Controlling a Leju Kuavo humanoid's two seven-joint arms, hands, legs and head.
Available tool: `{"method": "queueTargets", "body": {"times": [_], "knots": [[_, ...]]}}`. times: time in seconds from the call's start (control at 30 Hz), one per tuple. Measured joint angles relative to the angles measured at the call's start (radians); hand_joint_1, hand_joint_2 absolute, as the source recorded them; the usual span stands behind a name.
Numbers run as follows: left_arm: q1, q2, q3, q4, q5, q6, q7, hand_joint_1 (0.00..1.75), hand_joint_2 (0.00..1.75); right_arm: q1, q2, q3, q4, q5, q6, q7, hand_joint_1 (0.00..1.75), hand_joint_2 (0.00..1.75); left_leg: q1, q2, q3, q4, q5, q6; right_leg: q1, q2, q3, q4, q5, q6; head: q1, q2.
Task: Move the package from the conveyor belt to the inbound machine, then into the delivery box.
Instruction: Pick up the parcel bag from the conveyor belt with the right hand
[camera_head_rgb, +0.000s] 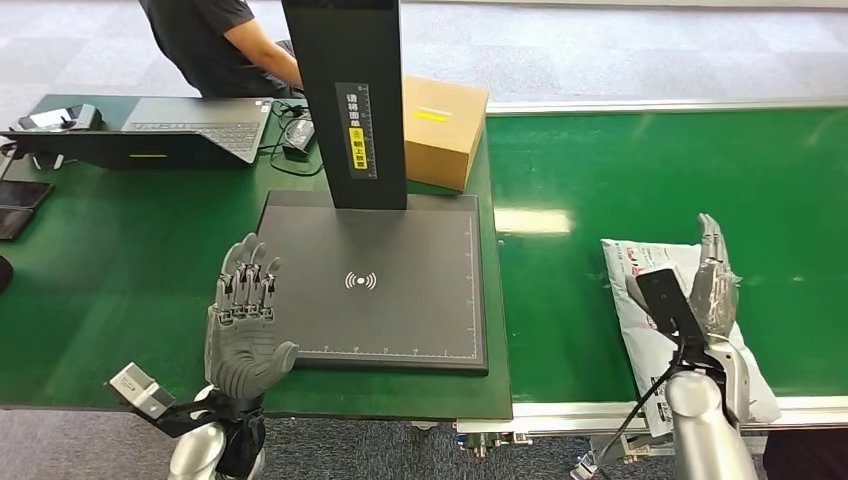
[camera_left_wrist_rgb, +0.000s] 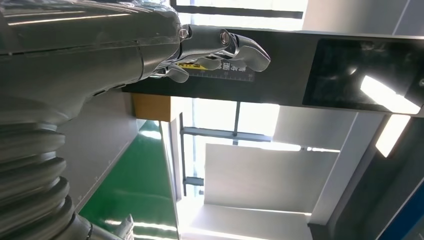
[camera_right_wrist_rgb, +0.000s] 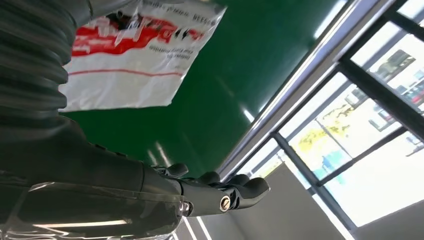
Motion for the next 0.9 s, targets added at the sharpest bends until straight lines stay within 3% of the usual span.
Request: {"method": "queueTargets", "body": {"times": [0.27, 0.43, 0.57, 0.9], "knots": [[0.006, 0.0, 0.001, 0.0, 0.014, 0.003, 0.0, 0.0, 1.75, -0.083, -0.101, -0.016, 0.251, 0.17, 0.0, 0.125, 0.0, 1.75, 0.0, 0.0, 0.0, 0.0, 0.0, 0.0, 0.0, 0.0, 0.0, 0.0, 0.0, 0.0, 0.0, 0.0], [0.015, 0.0, 0.001, 0.0, 0.011, 0.004, 0.0, 0.0, 1.75, -0.086, -0.117, -0.015, 0.35, 0.334, -0.005, 0.308, 0.0, 1.75, 0.0, 0.0, 0.0, 0.0, 0.0, 0.0, 0.0, 0.0, 0.0, 0.0, 0.0, 0.0, 0.0, 0.0], [0.023, 0.0, 0.002, 0.0, 0.003, 0.001, 0.0, 0.0, 1.75, -0.055, -0.112, -0.015, 0.383, 0.376, 0.103, 0.381, 0.0, 1.75, 0.0, -0.001, -0.001, 0.0, 0.0, 0.0, 0.0, -0.001, -0.001, 0.0, 0.0, 0.0, 0.0, 0.0], [0.024, -0.004, 0.001, 0.007, -0.014, -0.017, 0.0, 0.0, 1.75, 0.016, -0.07, -0.033, 0.338, 0.384, 0.315, 0.414, 0.0, 1.75, 0.0, 0.0, 0.003, 0.001, -0.001, 0.001, 0.001, 0.0, 0.002, -0.001, 0.0, 0.0, 0.0, 0.0]]}}
